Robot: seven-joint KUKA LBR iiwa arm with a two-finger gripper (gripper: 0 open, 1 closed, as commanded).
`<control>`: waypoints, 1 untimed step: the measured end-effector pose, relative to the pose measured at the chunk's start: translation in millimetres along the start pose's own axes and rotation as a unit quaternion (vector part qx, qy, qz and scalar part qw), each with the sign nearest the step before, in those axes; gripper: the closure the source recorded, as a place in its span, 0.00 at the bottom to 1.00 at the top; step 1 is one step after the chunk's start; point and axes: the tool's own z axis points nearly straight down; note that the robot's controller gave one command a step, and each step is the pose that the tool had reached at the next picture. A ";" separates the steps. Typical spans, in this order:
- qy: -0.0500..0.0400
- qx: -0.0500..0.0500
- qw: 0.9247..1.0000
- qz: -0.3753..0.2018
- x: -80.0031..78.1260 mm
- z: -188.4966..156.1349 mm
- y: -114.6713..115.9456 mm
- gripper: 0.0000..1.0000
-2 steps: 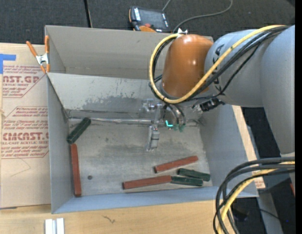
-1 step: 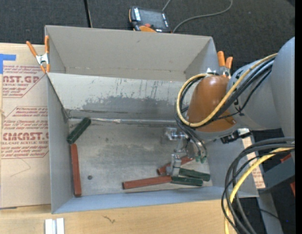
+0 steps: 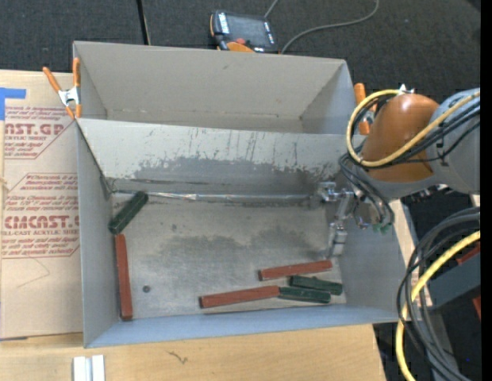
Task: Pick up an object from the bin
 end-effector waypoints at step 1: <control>0.006 -0.003 0.999 0.048 95.0 7.0 3.0 0.00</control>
Offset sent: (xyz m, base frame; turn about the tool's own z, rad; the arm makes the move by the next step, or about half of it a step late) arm -0.0919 0.0043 -0.0065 0.0958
